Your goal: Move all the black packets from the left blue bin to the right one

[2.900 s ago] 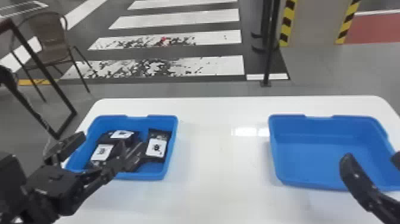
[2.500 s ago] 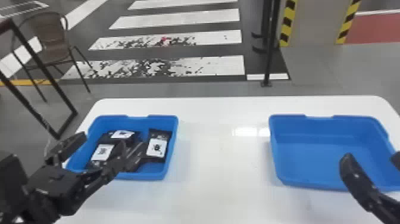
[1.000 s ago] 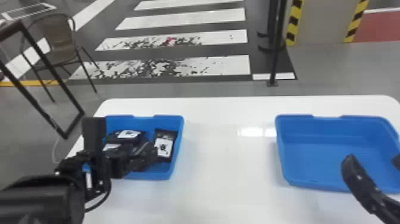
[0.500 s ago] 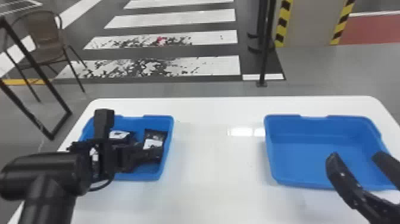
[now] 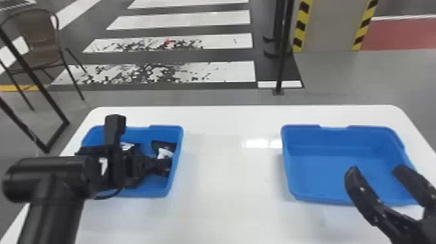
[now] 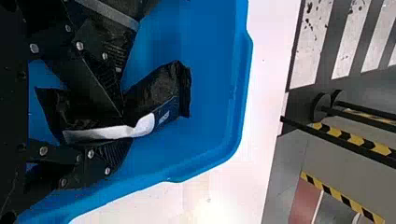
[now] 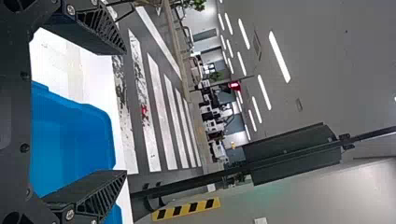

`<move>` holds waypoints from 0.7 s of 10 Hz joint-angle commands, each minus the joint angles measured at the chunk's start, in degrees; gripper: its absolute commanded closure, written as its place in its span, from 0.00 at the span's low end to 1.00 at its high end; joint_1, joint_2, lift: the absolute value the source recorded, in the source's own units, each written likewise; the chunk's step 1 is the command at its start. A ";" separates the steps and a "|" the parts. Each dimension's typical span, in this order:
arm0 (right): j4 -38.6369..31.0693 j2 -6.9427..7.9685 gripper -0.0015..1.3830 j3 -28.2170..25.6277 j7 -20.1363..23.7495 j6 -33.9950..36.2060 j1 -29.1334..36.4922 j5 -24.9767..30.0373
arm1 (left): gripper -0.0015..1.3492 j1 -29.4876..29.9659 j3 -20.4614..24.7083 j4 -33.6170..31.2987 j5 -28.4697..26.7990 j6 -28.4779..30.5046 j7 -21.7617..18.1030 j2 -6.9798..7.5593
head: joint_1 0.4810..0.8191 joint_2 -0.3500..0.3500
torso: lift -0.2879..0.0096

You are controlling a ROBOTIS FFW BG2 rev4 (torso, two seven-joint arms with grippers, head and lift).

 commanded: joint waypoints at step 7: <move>-0.11 -0.18 0.08 0.00 0.35 0.00 -0.03 -0.44 | 0.90 5.49 3.79 -11.64 -0.67 -2.72 -2.95 0.00 | 0.63 0.66 | 0.45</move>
